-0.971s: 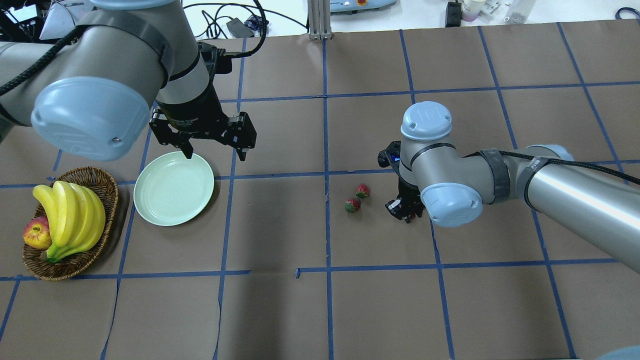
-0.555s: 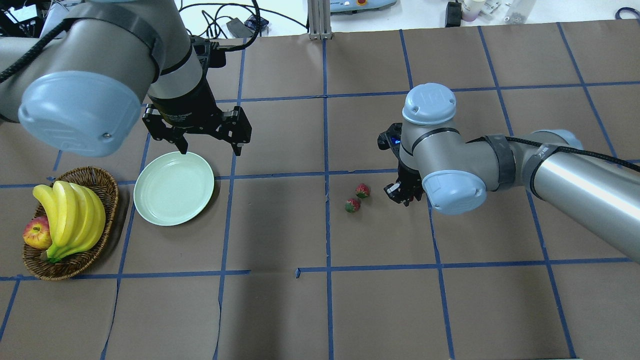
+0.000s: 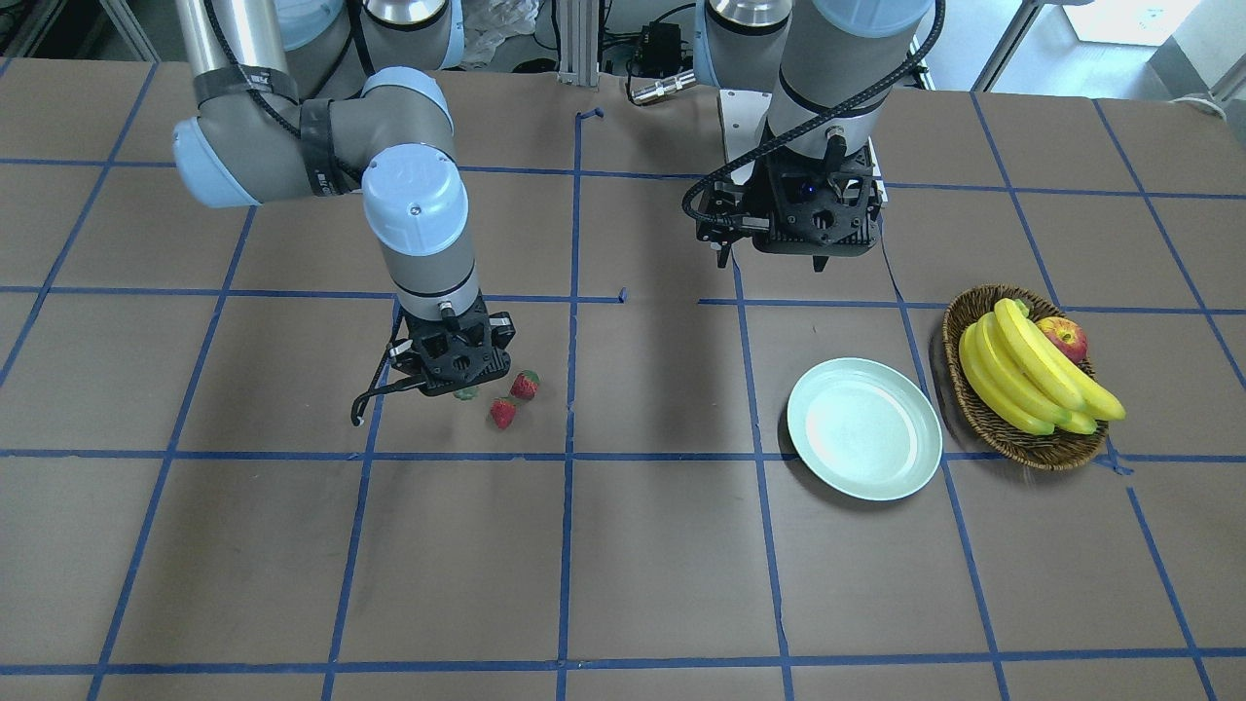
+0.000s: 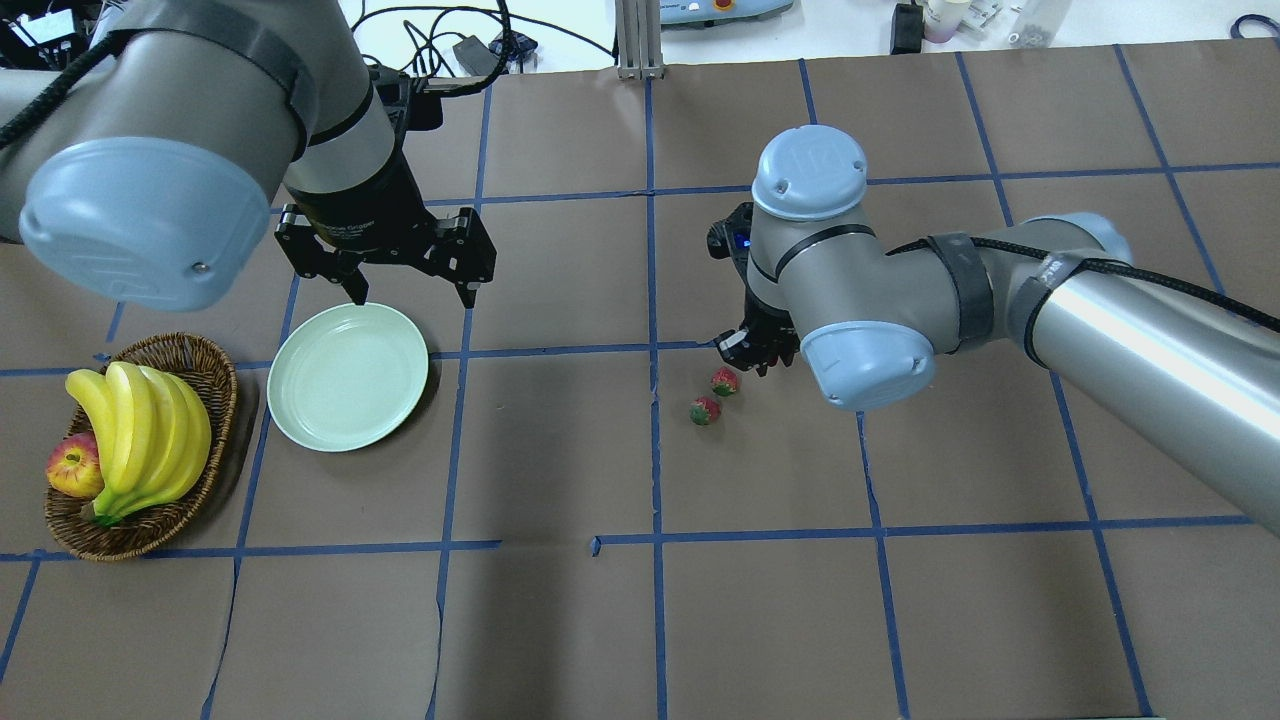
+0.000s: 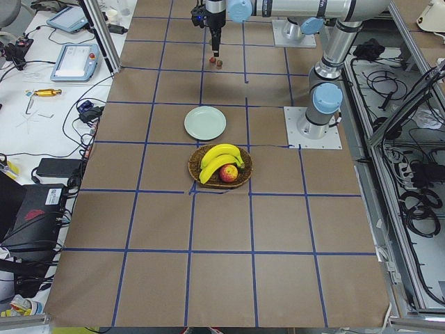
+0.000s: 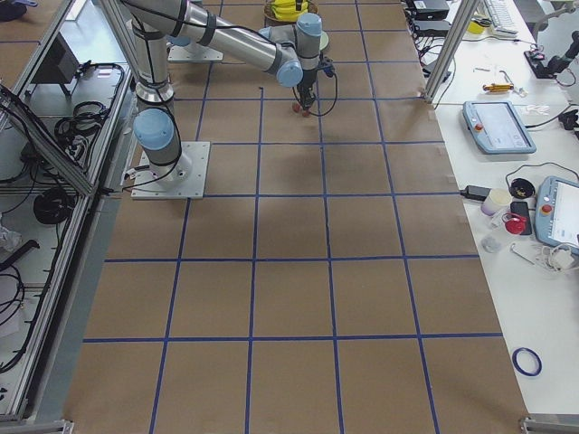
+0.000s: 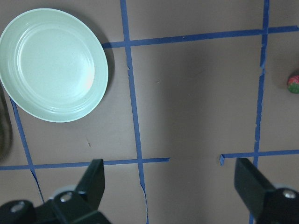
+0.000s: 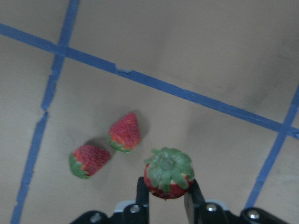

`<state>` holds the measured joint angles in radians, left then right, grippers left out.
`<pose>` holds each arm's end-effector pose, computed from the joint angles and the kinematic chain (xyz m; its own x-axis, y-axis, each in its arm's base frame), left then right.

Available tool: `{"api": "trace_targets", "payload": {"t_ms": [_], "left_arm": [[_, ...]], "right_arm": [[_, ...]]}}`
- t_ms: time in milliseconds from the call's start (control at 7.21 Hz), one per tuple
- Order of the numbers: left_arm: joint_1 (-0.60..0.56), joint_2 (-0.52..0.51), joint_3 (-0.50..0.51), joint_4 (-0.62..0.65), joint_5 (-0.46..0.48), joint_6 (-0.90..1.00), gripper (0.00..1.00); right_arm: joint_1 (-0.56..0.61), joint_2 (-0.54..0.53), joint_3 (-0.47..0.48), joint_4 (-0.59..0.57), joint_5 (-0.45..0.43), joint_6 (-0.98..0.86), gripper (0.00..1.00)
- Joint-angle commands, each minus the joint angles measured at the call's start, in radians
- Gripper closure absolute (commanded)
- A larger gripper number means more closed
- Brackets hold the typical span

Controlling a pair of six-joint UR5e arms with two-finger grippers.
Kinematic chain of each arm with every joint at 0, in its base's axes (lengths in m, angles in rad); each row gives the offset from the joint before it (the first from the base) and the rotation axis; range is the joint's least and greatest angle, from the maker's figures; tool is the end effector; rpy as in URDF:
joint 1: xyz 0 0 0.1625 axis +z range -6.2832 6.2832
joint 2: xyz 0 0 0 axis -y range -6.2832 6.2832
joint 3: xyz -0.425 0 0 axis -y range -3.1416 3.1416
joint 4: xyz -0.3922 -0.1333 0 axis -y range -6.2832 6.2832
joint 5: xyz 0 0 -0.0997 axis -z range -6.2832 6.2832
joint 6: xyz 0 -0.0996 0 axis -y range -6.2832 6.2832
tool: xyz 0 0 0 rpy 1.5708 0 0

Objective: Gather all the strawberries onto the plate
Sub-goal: 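Lift the strawberry with the right gripper and carry it toward the plate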

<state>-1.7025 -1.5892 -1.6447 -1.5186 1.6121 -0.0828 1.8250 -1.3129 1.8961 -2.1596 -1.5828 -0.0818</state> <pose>-0.1929 -0.4727 0.4478 -0.9977 0.0505 -0.0444 0.0489 0.9981 0.0365 0.2627 -0.4856 0.2584 -0.9440 -0.3296 0.0124 -0.3297 0.9441 -0.0046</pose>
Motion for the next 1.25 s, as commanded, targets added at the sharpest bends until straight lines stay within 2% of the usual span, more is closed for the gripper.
{"api": "trace_targets", "payload": {"t_ms": [0,277,416,693,1109], "left_arm": [[-0.002,0.000,-0.001,0.000,-0.001,0.000,0.00],[-0.005,0.000,-0.001,0.000,-0.003,-0.002,0.00],[-0.005,0.000,-0.004,0.000,-0.005,-0.002,0.00],[-0.006,0.000,-0.004,0.000,-0.006,0.000,0.00],[-0.006,-0.001,-0.009,0.000,-0.006,-0.002,0.00]], "right_arm": [[0.057,0.015,-0.035,-0.008,0.081,0.066,1.00],[0.071,0.073,-0.055,-0.029,0.206,0.063,1.00],[0.079,0.090,-0.057,-0.045,0.225,0.066,1.00],[0.106,0.157,-0.057,-0.133,0.225,0.076,1.00],[0.131,0.191,-0.057,-0.170,0.225,0.094,1.00]]}}
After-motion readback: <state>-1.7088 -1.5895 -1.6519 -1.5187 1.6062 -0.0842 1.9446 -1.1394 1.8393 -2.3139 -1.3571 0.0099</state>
